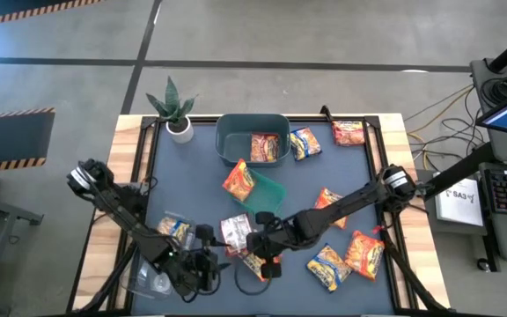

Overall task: Sort Maruchan noodles
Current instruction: Put the red noodle pack into the blue bin

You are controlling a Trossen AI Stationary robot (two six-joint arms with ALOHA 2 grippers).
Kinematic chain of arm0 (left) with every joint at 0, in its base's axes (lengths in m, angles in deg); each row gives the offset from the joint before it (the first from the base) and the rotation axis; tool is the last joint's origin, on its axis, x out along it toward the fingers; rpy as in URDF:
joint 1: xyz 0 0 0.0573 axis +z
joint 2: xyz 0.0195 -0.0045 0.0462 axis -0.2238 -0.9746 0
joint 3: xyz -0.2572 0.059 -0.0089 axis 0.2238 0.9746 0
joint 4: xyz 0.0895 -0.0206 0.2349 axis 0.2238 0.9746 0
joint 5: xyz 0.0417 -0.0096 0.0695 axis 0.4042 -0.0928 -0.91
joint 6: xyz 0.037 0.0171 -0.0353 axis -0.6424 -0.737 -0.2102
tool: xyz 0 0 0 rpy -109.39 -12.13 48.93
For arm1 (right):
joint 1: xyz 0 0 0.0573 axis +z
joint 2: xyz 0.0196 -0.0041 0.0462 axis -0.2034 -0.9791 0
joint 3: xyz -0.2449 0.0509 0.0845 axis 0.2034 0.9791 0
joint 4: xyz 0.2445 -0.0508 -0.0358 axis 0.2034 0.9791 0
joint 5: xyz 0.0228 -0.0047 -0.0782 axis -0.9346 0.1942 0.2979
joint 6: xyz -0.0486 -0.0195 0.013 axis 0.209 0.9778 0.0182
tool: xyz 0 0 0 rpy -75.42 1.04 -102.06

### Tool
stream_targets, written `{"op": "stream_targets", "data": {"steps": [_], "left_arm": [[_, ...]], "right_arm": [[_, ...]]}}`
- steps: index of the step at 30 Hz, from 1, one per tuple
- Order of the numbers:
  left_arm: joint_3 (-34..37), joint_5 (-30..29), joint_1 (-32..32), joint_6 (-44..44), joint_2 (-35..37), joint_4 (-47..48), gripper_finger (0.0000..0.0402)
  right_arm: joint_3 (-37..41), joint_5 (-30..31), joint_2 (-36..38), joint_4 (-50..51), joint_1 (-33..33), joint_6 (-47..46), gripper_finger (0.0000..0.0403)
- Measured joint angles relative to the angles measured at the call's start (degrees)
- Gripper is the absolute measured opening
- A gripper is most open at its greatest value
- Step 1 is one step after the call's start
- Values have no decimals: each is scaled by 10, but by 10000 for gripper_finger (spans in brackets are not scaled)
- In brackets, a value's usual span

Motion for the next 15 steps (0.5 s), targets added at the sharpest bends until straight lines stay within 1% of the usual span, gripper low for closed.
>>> {"op": "stream_targets", "data": {"steps": [5, 8, 12, 15], "left_arm": [[-14, -8, 1, 23, -48, 4, 252], [-26, -31, -2, 26, -70, 13, 247], [-32, -69, -2, 41, -75, 17, 239], [-32, -70, -2, 56, -75, 26, 232]], "right_arm": [[2, 29, 0, 0, 26, -10, 9], [6, 76, -4, 0, 44, -7, 9], [12, 152, -15, -4, 65, 10, 9], [13, 177, -25, -16, 68, 9, 10]]}}
